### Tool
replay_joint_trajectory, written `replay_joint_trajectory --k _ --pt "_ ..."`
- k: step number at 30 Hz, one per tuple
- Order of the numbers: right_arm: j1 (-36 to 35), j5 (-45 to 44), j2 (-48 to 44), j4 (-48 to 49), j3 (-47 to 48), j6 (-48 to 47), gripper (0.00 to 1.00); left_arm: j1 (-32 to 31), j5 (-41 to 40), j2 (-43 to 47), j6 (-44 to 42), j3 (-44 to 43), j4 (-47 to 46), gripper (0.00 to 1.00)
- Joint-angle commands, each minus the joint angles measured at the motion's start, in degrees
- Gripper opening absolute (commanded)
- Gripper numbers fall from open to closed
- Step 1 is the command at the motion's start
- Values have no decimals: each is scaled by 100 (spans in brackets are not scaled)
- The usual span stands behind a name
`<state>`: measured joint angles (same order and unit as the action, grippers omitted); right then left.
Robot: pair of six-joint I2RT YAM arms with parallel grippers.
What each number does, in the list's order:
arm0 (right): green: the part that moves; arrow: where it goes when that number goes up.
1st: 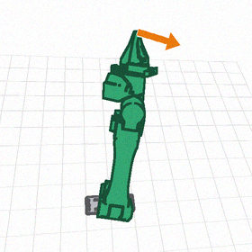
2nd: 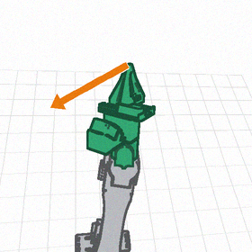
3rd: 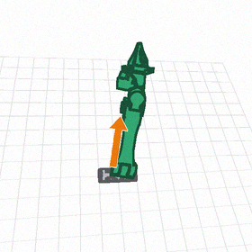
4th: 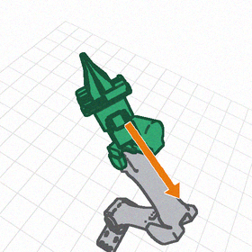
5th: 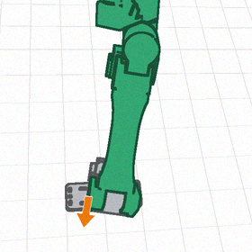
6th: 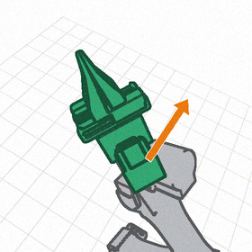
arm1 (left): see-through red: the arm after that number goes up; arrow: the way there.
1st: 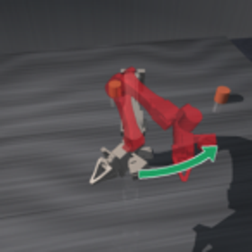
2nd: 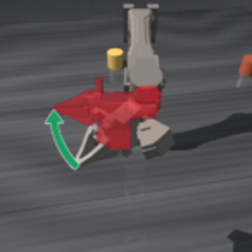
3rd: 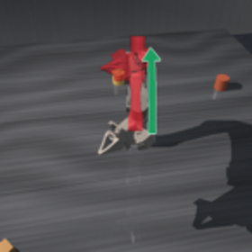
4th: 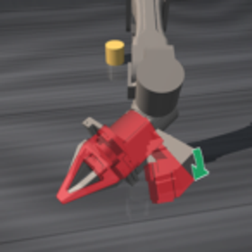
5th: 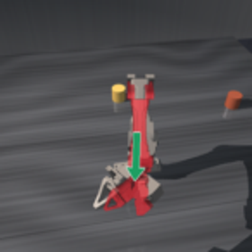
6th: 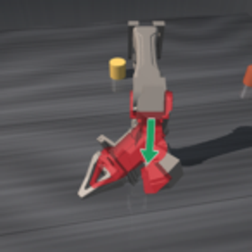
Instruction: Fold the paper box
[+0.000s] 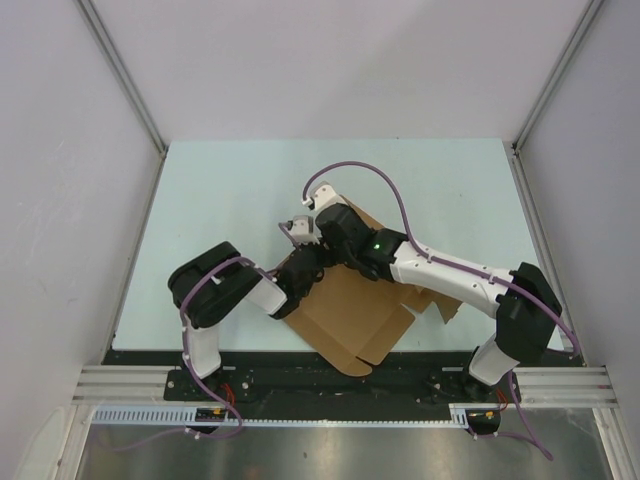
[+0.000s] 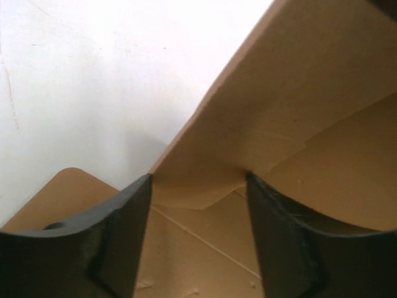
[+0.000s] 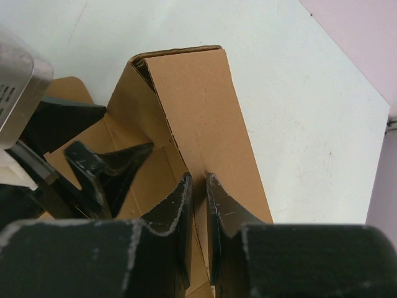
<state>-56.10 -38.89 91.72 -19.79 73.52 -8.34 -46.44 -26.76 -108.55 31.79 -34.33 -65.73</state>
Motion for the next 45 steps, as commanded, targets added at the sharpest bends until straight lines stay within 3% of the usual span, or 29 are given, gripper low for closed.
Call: replay_joint_trajectory --k 1,5,8,12,19,20,28,30,31,32,34,35,38,45 --pt "-33 681 -120 -34 -30 377 0 187 461 -52 240 -311 -405 73" --pt "-24 760 -84 -42 -30 394 0 258 585 -26 161 -469 -265 77" --pt "-7 796 -84 -34 -30 386 0 275 690 -26 91 -592 -203 74" --pt "64 883 -102 -42 -30 394 0 284 760 -104 64 -829 8 47" --pt "187 1068 -137 -112 -30 394 0 284 840 -140 3 -936 122 14" --pt "213 1077 -137 -113 -30 386 0 284 813 -140 11 -918 122 5" --pt "319 1015 -102 -218 -30 368 2 284 848 -61 -77 -962 228 0" --pt "371 1042 -111 -236 -30 351 2 284 822 -35 -85 -971 263 3" --pt "389 1050 -137 -227 -30 350 2 284 813 -17 -103 -962 280 10" --pt "424 1077 -146 -236 -30 350 2 284 813 18 -190 -953 281 30" --pt "468 1156 -163 -262 -30 342 1 302 822 167 -305 -918 342 48" --pt "503 1200 -163 -288 -30 342 1 319 822 220 -392 -909 394 64" --pt "564 1410 -164 -332 -30 333 0 433 997 413 -515 -857 474 74" --pt "968 2509 -277 -420 -30 377 0 1074 2350 642 -691 -769 316 77"
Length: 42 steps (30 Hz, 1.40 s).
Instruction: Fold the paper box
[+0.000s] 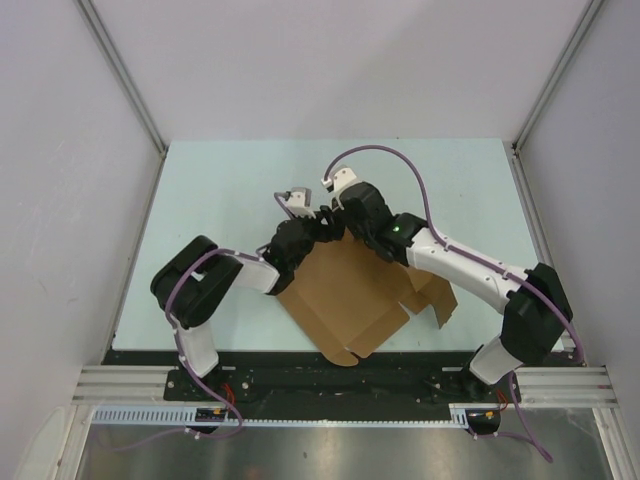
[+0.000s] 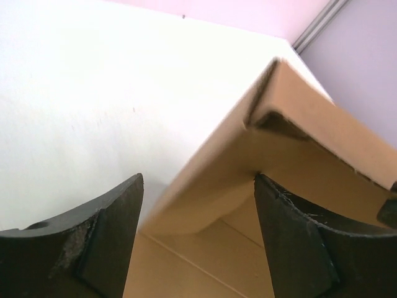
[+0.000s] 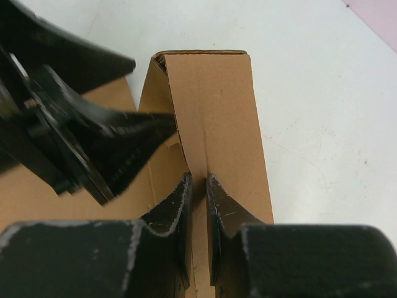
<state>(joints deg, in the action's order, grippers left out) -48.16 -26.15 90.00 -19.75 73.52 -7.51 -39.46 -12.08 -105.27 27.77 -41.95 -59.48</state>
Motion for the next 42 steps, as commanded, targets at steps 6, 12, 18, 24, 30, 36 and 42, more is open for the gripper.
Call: replay_joint_trajectory --k 6,12,18,24,30,36,42 --pt "316 1613 -228 -486 -30 294 0 492 1857 323 -992 -76 -178 76" --pt "369 1868 -254 -512 -30 241 0 580 2719 341 -1467 -49 -240 75" --pt "395 2035 -246 -495 -22 285 0 598 2860 227 -1801 -664 885 69" --pt "501 2132 -272 -477 14 320 0 606 2904 113 -1828 -972 1369 45" --pt "518 2140 -263 -495 31 338 0 598 2843 51 -1880 -1131 1633 22" --pt "562 2202 -211 -468 58 382 0 414 2545 -81 -1836 -1210 1905 16" --pt "632 2132 -61 -556 224 382 0 88 1736 -160 -1810 -1332 2194 1"
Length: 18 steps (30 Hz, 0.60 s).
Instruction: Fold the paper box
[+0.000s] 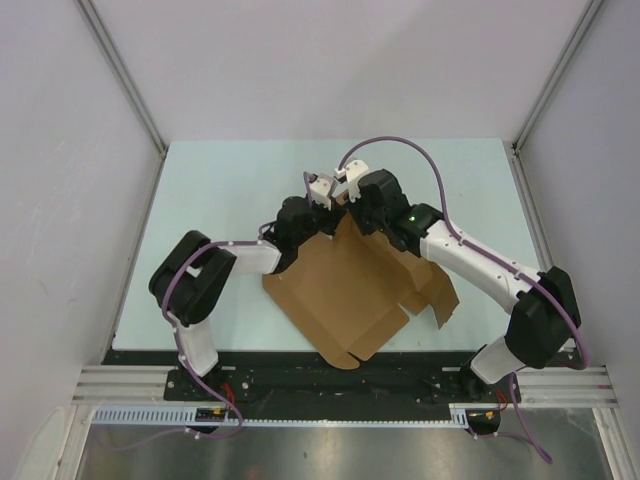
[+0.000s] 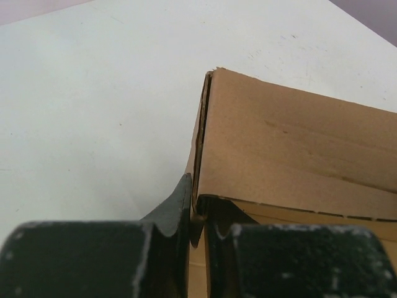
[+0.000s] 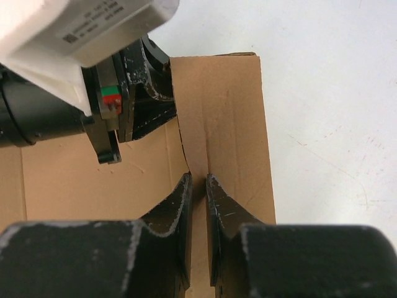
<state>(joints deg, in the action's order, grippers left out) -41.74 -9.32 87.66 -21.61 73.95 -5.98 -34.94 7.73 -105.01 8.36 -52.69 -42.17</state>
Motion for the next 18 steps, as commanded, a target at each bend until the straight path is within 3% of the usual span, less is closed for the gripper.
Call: replay_joint_trajectory --k 1,13,18 --pt "-1 405 199 -414 224 194 0 -382 -515 -160 166 -312 664 0" --pt "-36 9 384 -458 409 202 0 -769 -3319 -72 438 -356 1202 0" --pt "-71 27 401 -511 401 246 0 -839 -3936 -239 824 -523 1833 0"
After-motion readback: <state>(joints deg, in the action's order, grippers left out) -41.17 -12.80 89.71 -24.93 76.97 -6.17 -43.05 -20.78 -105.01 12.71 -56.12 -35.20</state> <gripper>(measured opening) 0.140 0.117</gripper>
